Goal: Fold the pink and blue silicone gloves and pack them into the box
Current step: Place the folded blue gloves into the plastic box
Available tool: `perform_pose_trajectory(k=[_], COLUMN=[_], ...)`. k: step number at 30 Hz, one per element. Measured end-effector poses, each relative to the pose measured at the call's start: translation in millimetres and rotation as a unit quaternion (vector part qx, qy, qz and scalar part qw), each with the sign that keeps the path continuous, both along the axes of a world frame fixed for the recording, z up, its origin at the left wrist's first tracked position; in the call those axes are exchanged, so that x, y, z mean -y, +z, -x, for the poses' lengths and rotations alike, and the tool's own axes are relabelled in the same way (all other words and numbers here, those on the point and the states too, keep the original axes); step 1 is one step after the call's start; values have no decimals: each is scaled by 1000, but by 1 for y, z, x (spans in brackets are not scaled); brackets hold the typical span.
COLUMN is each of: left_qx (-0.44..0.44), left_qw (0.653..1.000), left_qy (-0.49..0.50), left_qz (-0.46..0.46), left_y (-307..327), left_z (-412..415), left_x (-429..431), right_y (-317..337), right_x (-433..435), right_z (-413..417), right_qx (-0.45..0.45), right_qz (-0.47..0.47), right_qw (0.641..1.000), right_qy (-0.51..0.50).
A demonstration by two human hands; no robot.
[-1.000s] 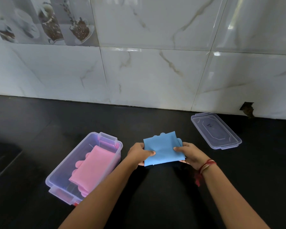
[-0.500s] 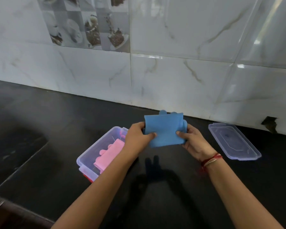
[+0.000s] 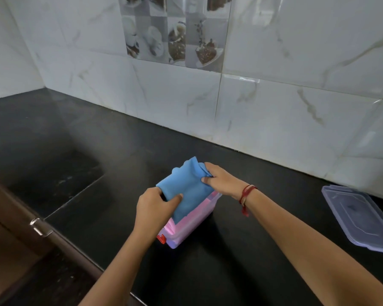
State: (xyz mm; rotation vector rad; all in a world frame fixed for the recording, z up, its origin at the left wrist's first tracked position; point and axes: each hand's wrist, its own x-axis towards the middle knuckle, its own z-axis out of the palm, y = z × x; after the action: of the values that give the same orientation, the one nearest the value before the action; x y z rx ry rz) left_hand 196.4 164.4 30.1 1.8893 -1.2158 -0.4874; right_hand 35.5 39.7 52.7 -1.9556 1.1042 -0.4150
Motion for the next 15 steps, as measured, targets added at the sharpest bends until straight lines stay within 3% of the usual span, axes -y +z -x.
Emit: perform_pose_trajectory(k=[4, 8, 15], left_qx=[69, 158, 286], left_qw=[997, 977, 935], left_qy=[-22, -51, -15], left_qz=[-40, -136, -210], left_y=[-8, -6, -2], left_z=[-3, -9, -12], left_x=[2, 9, 20], right_y=[-6, -3, 7], right_x=[0, -3, -11], right_z=[1, 3, 0], right_qx=[-70, -126, -263], right_qz=[23, 61, 173], right_qw=[997, 989, 940], right_qy=[19, 53, 129])
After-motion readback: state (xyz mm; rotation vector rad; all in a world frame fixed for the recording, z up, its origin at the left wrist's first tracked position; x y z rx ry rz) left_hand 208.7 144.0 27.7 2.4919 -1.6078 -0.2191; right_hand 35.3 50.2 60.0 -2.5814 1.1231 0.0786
